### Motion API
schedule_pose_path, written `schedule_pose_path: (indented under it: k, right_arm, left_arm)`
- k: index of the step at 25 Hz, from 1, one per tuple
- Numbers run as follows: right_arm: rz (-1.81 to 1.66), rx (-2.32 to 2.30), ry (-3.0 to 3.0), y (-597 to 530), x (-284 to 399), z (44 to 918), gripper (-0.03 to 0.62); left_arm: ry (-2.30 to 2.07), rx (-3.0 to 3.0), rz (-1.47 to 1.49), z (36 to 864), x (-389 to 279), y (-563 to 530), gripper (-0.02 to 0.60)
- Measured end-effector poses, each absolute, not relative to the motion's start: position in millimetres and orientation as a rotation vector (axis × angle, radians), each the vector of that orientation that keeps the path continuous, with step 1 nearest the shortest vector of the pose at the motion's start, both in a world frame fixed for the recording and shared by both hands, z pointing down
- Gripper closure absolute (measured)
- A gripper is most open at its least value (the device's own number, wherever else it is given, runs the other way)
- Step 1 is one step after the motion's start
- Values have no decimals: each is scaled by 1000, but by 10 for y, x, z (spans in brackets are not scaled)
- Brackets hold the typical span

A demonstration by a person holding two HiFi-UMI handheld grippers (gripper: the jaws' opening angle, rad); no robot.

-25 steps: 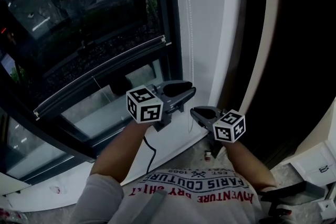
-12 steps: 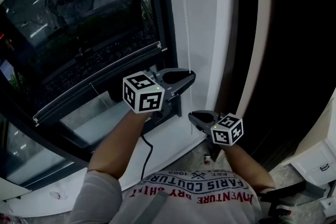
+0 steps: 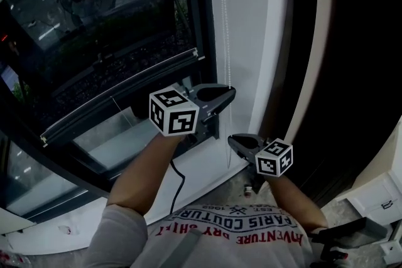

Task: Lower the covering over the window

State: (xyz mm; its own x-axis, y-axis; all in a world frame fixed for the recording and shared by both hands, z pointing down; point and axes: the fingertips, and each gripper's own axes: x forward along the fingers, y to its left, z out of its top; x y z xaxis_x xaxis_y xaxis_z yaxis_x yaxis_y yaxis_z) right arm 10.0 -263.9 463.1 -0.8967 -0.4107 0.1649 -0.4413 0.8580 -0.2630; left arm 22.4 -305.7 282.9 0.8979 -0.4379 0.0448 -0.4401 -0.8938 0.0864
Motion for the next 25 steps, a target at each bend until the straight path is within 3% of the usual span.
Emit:
schedule_pose_path:
  k: [11, 25]
  right_arm:
    - [541, 578, -2750, -2414, 19, 5492, 591]
    - [658, 567, -2548, -2264, 138, 6308, 591]
  left_arm:
    - [-704, 2900, 245, 3740, 314, -2984, 572]
    - [-739, 2772, 288, 4608, 261, -2939, 573]
